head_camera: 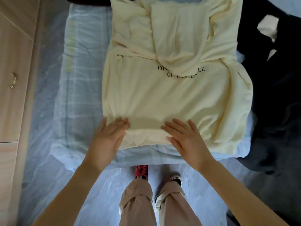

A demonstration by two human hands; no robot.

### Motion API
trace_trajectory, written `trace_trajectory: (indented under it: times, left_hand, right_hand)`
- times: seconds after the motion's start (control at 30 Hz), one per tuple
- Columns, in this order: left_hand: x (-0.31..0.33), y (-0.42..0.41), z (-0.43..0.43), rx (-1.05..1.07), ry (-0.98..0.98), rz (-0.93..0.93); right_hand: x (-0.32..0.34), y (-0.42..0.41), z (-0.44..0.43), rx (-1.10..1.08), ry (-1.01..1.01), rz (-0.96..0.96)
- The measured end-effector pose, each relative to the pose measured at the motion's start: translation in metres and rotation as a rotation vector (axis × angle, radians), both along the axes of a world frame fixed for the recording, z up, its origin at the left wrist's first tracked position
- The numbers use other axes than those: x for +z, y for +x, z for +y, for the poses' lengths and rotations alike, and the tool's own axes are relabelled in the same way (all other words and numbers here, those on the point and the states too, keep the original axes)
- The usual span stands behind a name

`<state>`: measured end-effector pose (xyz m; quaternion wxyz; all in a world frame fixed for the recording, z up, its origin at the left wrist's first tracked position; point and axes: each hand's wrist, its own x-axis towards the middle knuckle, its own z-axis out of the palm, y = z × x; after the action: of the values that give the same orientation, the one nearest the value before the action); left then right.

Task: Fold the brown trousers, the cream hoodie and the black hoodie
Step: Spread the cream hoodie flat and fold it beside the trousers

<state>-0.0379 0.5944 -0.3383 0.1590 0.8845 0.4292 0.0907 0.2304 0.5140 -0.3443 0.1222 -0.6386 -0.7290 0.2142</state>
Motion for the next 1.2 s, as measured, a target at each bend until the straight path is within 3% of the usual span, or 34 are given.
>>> trace_trajectory:
  times: [0.1, 0.23, 0.33, 0.5, 0.67, 0.8, 0.93, 1.07, 1.2]
  left_hand:
    - [-0.002, -0.001, -0.002, 0.109, -0.163, -0.113]
    - [-0.005, -0.001, -0.006, 0.363, -0.057, -0.301]
    - [-0.009, 0.007, -0.027, 0.592, -0.096, -0.4]
    - [-0.022, 0.01, -0.047, 0.607, -0.17, -0.381]
    - [-0.002, 0.008, -0.041, 0.662, -0.165, -0.485]
    - [0.017, -0.018, -0.046, 1.056, -0.186, -0.747]
    - [0.007, -0.027, -0.053, 1.056, -0.344, -0.519]
    - [0.003, -0.019, -0.036, 1.017, -0.333, -0.391]
    - [-0.002, -0.013, -0.038, 0.805, -0.237, -0.25]
  right_hand:
    - [-0.003, -0.001, -0.003, -0.038, -0.028, 0.025]
    - [-0.003, -0.001, -0.008, -0.178, 0.071, 0.126]
    - [-0.006, 0.011, -0.017, -0.266, 0.11, 0.141]
    - [-0.018, 0.015, -0.025, -0.263, 0.038, 0.133]
    - [-0.009, 0.01, -0.018, -0.33, 0.02, 0.187]
    - [0.001, 0.009, -0.017, -0.317, -0.001, 0.193]
    - [0.004, 0.004, -0.014, -0.297, 0.026, 0.209]
    - [0.009, -0.02, 0.008, -0.212, 0.054, 0.154]
    - [0.012, -0.054, 0.039, -0.099, -0.032, 0.031]
